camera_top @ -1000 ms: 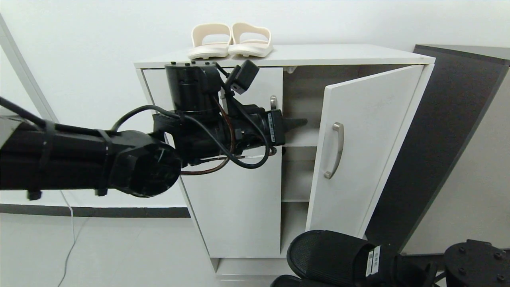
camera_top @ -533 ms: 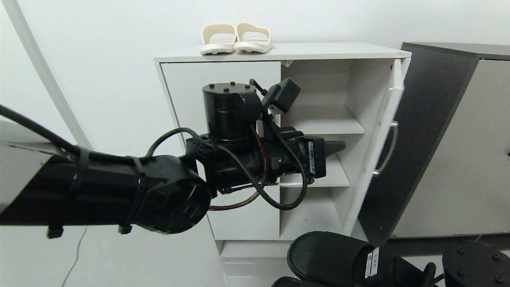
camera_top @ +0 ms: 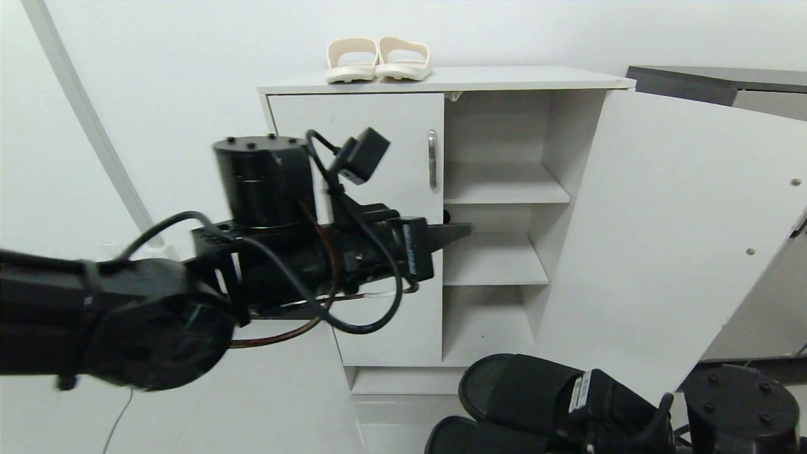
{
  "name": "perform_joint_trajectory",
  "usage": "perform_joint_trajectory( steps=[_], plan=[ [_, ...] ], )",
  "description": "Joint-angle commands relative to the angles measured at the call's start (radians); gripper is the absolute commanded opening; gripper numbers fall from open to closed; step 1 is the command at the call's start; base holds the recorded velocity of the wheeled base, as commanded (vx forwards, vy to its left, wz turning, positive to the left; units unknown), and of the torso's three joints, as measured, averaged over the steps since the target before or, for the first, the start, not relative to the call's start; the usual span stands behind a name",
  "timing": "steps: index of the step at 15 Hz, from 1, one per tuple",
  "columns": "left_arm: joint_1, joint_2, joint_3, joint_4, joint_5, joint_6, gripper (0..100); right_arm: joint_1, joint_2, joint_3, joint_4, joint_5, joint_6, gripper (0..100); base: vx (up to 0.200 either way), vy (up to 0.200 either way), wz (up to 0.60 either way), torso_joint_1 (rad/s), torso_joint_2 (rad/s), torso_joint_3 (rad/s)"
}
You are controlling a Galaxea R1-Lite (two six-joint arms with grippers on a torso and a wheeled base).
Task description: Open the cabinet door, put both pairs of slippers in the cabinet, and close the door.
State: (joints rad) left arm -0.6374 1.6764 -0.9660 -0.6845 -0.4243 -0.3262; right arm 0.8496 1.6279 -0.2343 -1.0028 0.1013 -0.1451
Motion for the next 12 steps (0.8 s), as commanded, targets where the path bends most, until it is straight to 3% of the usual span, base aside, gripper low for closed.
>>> perform_joint_trajectory(
  steps=[1,4,6,7,9,11,12],
  plan=[
    [0.179,-0.392,0.309,0.005,-0.002,-0.001,0,-0.043,0.047,-0.028,-0.002,-0.002,0.015,0,0.0,0.0,0.0,0.0,0.0,0.0],
    [0.315,-0.71,0.535,0.042,-0.001,0.007,0,-0.067,0.078,-0.054,-0.027,-0.005,0.058,0,0.0,0.0,0.0,0.0,0.0,0.0],
    [0.443,-0.857,0.596,0.163,-0.001,0.067,0,-0.07,0.096,-0.062,-0.057,-0.026,0.068,0,0.0,0.0,0.0,0.0,0.0,0.0],
    [0.552,-0.986,0.622,0.303,-0.001,0.141,0,-0.072,0.113,-0.069,-0.083,-0.054,0.075,0,0.0,0.0,0.0,0.0,0.0,0.0],
    [0.619,-1.156,0.625,0.457,0.012,0.147,0,-0.073,0.135,-0.086,-0.099,-0.074,0.104,0,0.0,0.0,0.0,0.0,0.0,0.0],
    [0.654,-1.258,0.639,0.572,0.128,0.15,0,-0.073,0.155,-0.106,-0.099,-0.092,0.119,0,0.0,0.0,0.0,0.0,0.0,0.0],
    [0.654,-1.301,0.664,0.583,0.171,0.151,0,-0.073,0.17,-0.119,-0.099,-0.133,0.128,0,0.0,0.0,0.0,0.0,0.0,0.0]
  ],
)
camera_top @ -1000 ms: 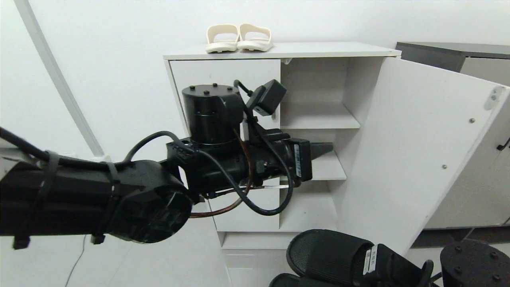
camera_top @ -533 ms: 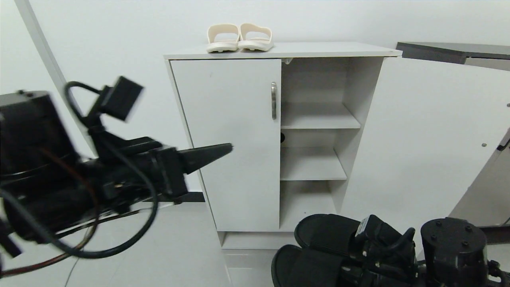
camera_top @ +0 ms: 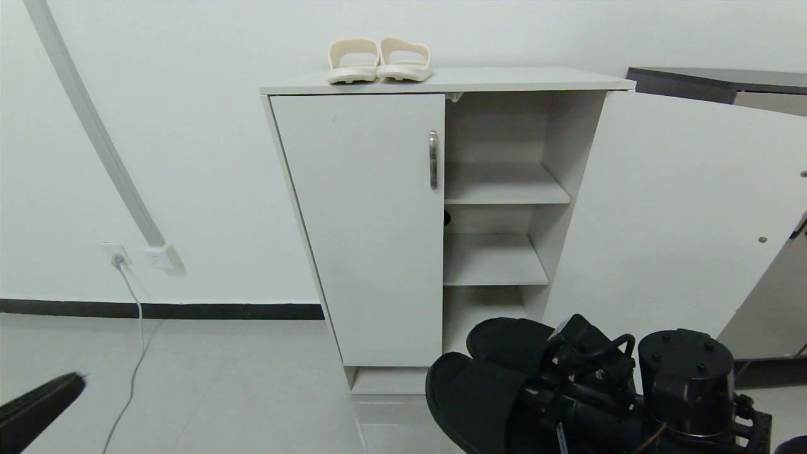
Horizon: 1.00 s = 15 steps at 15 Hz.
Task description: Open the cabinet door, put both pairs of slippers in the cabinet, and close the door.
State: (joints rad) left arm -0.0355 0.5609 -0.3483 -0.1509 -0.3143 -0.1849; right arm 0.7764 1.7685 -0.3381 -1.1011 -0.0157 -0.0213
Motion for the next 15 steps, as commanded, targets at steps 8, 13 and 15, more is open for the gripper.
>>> perform_joint_trajectory(
  steps=[8,13,15],
  plan=[
    [0.055,-0.493,0.328,0.053,0.365,0.174,0,0.0,0.039,-0.025,-0.003,-0.047,0.004,0,0.0,0.0,0.0,0.0,0.0,0.0],
    [0.037,-0.561,0.348,0.152,0.287,0.24,0,0.001,0.043,-0.036,-0.003,-0.049,0.006,0,0.0,0.0,0.0,0.0,0.0,0.0],
    [0.037,-0.561,0.348,0.152,0.281,0.249,0,0.009,0.066,-0.068,-0.003,-0.107,0.007,0,0.0,0.0,0.0,0.0,0.0,0.0]
  ],
)
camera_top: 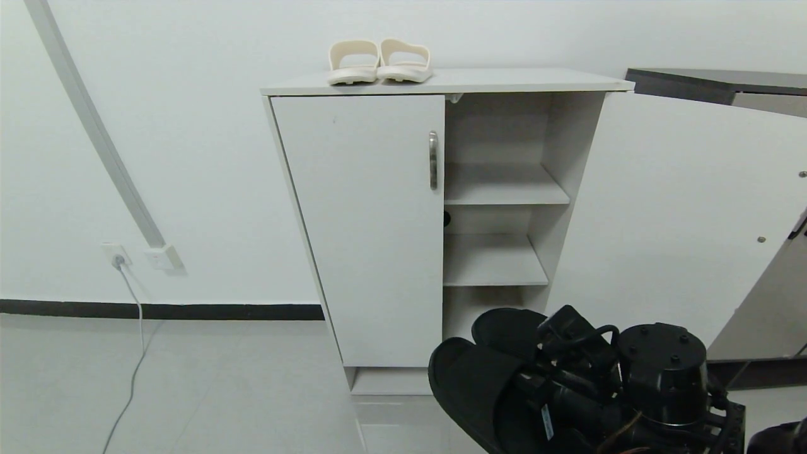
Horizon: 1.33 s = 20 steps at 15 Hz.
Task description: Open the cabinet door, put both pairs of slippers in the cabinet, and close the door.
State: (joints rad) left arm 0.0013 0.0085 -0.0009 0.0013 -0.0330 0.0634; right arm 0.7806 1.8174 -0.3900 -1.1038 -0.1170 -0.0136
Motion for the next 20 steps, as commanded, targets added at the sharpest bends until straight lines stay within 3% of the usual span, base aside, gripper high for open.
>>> perform_joint_trajectory(
  steps=[1,4,9,10,12,14,20],
  plan=[
    [0.0,-0.009,0.001,0.0,-0.001,-0.005,0,0.017,0.045,-0.036,-0.011,-0.067,0.014,0,0.0,0.0,0.0,0.0,0.0,0.0],
    [0.0,-0.009,0.001,0.0,0.005,-0.031,0,0.071,0.158,-0.128,-0.09,-0.266,0.077,0,0.0,0.0,0.0,0.0,0.0,0.0],
    [0.0,-0.009,0.001,0.0,0.005,-0.031,0,0.091,0.344,-0.331,-0.097,-0.481,0.089,0,0.0,0.0,0.0,0.0,0.0,0.0],
    [0.0,-0.009,0.001,0.0,0.005,-0.031,0,0.088,0.424,-0.431,-0.097,-0.59,0.104,0,0.0,0.0,0.0,0.0,0.0,0.0],
    [0.0,-0.009,0.001,0.0,0.004,-0.031,0,0.072,0.476,-0.517,-0.094,-0.661,0.107,0,0.0,0.0,0.0,0.0,0.0,0.0],
    [0.0,-0.009,0.001,0.0,0.005,-0.031,0,0.049,0.496,-0.538,-0.094,-0.688,0.107,0,0.0,0.0,0.0,0.0,0.0,0.0],
    [0.0,-0.009,0.001,0.0,0.004,-0.031,0,0.002,0.528,-0.555,-0.093,-0.704,0.119,0,0.0,-0.2,0.0,0.001,0.0,0.003]
  ],
)
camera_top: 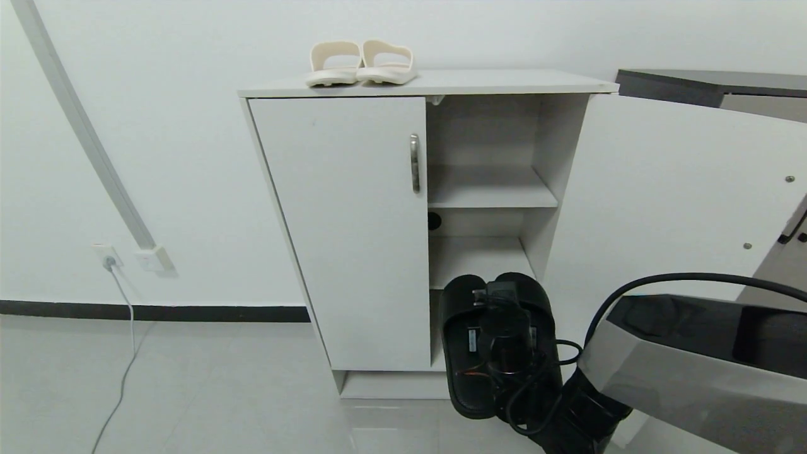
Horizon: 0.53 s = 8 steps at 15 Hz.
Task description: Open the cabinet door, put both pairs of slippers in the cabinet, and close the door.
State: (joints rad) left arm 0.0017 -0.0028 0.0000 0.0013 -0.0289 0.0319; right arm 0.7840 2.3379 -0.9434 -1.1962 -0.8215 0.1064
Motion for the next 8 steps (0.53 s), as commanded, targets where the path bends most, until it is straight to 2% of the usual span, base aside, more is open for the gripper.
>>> perform_joint_trajectory(
  steps=[1,4,8],
  plan=[
    [0.0,0.003,0.0,0.0,0.001,0.0,0,-0.002,0.009,-0.002,0.0,0.001,-0.001,0,0.0,-0.2,0.0,-0.002,0.0,-0.007],
    [0.0,0.003,0.0,0.0,0.001,0.0,0,0.003,0.035,-0.006,-0.008,0.012,0.007,0,0.0,0.0,0.0,0.0,0.0,0.0],
    [0.0,0.003,0.0,0.0,0.001,-0.001,0,0.006,0.055,-0.005,-0.04,0.093,0.033,0,0.0,0.0,0.0,0.0,0.0,0.0]
  ],
)
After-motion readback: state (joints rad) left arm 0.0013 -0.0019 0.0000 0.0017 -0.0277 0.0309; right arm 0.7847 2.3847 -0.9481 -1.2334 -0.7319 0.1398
